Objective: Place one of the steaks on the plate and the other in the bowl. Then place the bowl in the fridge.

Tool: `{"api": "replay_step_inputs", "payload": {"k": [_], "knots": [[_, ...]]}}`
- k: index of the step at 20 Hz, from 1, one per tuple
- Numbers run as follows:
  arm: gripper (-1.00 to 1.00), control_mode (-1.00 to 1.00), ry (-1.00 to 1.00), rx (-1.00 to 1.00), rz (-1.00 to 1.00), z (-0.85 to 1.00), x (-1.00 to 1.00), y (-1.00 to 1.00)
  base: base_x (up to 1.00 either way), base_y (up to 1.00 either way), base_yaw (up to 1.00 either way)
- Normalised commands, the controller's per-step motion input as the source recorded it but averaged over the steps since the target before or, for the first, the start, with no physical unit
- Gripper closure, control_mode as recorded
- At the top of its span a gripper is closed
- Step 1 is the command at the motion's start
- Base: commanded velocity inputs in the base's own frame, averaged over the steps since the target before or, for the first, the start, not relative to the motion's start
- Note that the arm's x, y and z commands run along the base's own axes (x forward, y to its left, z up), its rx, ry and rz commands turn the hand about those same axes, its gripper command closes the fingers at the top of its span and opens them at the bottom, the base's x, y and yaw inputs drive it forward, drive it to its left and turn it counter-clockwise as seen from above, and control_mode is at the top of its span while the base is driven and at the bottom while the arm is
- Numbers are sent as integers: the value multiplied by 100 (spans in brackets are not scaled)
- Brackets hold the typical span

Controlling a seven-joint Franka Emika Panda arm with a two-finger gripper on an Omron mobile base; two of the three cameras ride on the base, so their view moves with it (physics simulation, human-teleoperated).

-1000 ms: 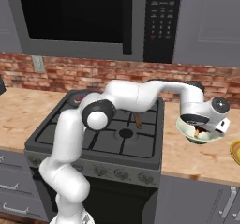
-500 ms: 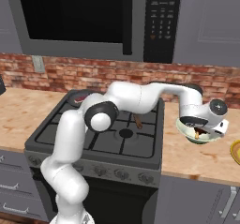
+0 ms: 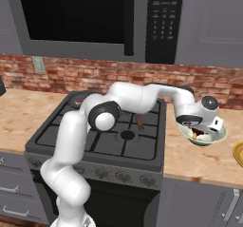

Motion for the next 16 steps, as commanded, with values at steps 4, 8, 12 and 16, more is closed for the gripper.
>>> {"api": "replay_step_inputs", "payload": {"k": [4,8,12,16], "knots": [[100,-100,17,0,2,-6,36,-2,0,0,0],[100,-100,14,0,3,-8,27,-13,0,0,0],[100,-100,6,0,2,-13,23,-13,0,0,0],[100,-100,6,1,1,-15,7,-36,0,0,0]]}}
